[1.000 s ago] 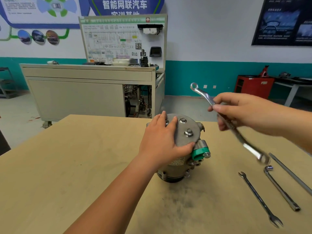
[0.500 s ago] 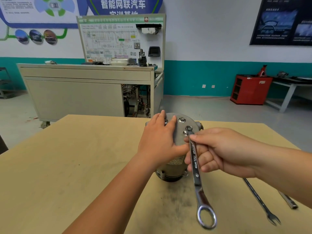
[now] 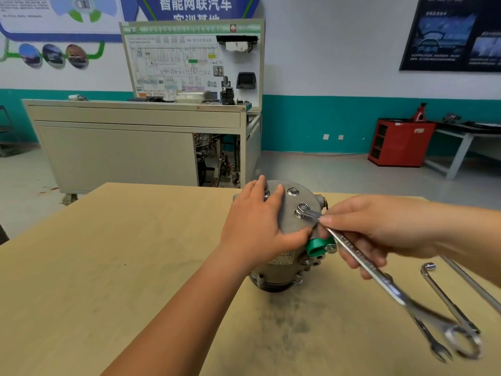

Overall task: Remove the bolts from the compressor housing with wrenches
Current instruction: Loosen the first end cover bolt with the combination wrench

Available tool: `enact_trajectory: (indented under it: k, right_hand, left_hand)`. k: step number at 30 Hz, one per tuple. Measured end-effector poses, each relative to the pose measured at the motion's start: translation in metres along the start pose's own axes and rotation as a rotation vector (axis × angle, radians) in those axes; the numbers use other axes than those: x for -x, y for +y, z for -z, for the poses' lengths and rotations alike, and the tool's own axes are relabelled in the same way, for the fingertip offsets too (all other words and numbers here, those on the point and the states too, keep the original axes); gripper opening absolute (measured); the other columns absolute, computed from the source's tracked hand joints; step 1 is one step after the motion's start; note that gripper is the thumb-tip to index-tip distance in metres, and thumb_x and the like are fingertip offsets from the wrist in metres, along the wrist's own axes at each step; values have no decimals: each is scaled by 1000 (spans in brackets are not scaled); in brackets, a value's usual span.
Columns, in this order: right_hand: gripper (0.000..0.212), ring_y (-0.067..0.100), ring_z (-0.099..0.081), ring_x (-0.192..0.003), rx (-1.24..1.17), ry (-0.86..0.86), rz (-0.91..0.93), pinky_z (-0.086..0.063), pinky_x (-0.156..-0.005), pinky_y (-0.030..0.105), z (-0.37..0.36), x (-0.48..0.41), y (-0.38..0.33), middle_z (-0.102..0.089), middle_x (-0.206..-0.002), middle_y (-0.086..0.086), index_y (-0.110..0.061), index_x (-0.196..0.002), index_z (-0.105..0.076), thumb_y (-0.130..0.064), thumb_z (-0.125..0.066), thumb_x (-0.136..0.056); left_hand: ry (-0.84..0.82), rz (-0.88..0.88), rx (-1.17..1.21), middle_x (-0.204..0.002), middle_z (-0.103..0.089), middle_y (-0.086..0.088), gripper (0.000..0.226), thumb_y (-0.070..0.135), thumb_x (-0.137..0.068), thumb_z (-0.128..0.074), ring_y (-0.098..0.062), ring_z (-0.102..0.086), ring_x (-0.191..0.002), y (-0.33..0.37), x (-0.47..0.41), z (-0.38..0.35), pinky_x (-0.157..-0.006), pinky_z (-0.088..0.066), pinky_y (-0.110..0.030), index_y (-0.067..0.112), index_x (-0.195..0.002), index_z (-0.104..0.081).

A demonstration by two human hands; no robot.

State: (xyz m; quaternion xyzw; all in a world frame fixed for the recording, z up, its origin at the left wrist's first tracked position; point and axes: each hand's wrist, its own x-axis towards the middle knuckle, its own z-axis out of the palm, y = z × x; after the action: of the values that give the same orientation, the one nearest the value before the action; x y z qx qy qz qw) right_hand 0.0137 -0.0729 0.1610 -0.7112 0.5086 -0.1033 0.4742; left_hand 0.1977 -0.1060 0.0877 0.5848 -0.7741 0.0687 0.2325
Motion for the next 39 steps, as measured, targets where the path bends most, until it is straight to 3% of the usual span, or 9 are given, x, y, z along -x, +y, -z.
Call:
enact_trajectory:
  k: [3, 7, 14, 17, 19, 23, 27, 31, 39]
  right_hand:
    - [40, 10, -53, -41, 368, 19, -78, -44, -45, 19, 24, 2, -7, -58, -49, -2, -16, -87, -60, -51, -41, -87]
    - [62, -3, -45, -41, 794, 237, -2, -34, -51, 18, 56, -10, -15, -54, -49, -10, -28, -75, -66, -78, -38, -54]
    - [38, 0, -55, -76, 775, 342, 241, -39, -64, 18, 81, -33, -19, -63, -82, -13, -37, -86, -65, -65, -48, -65]
    - [9, -7, -58, -77, 639, 526, 339, -39, -64, 8, 89, -26, -14, -64, -83, -12, -34, -83, -63, -39, -55, -86]
    - [12, -5, -62, -68, 413, 554, 349, -45, -60, 9, 83, -20, -10, -67, -78, -5, -26, -84, -63, -28, -53, -90]
    - [12, 16, -70, -60, -160, 345, 231, -54, -47, 19, 35, -7, -2, -73, -72, 7, -8, -97, -55, -16, -50, -91]
    - [17, 14, -65, -45, -547, 174, 161, -51, -40, 20, -19, -1, 4, -73, -74, 15, -6, -97, -57, -20, -51, -90]
    - [19, 11, -58, -39, -609, 114, 119, -47, -38, 18, -41, -4, 4, -70, -65, 12, -7, -93, -58, -21, -45, -96]
    - [23, 11, -54, -34, -498, 120, 68, -43, -35, 17, -35, -5, 0, -66, -55, 10, -9, -90, -56, -26, -44, -97]
  left_hand:
    - [-15, 3, 11, -159, -15, -10, 103, 79, -65, -27, -24, -12, -144, -1, 0, 0, -116, -16, -35, 22, -151, -25]
    - [-29, -8, 10, -159, -14, -9, 102, 78, -66, -29, -23, -12, -145, -2, 0, 1, -116, -16, -36, 22, -151, -25]
    - [-40, 11, 10, -160, -13, -10, 101, 77, -66, -29, -24, -11, -145, -2, 1, 0, -116, -14, -35, 23, -151, -23]
    - [-33, 16, 12, -159, -13, -9, 101, 77, -67, -28, -23, -11, -145, -4, 1, 0, -116, -14, -35, 23, -151, -23]
    - [-28, 15, 14, -159, -14, -9, 100, 77, -67, -28, -23, -11, -145, -5, 1, -1, -116, -14, -36, 23, -151, -24]
    - [-19, 13, 6, -159, -15, -11, 100, 77, -67, -28, -25, -13, -144, -4, 1, -2, -116, -15, -35, 23, -151, -25]
    - [-20, 8, -29, -159, -14, -13, 106, 82, -64, -21, -25, -12, -145, -1, -1, -1, -117, -14, -35, 22, -151, -23]
    - [-24, -2, -30, -159, -12, -13, 115, 78, -53, -4, -25, -11, -145, 1, 1, 2, -118, -15, -36, 21, -152, -22]
    - [-30, 2, -27, -159, -12, -13, 115, 81, -54, -8, -25, -11, -145, 2, 0, 3, -118, -14, -36, 22, -152, -21]
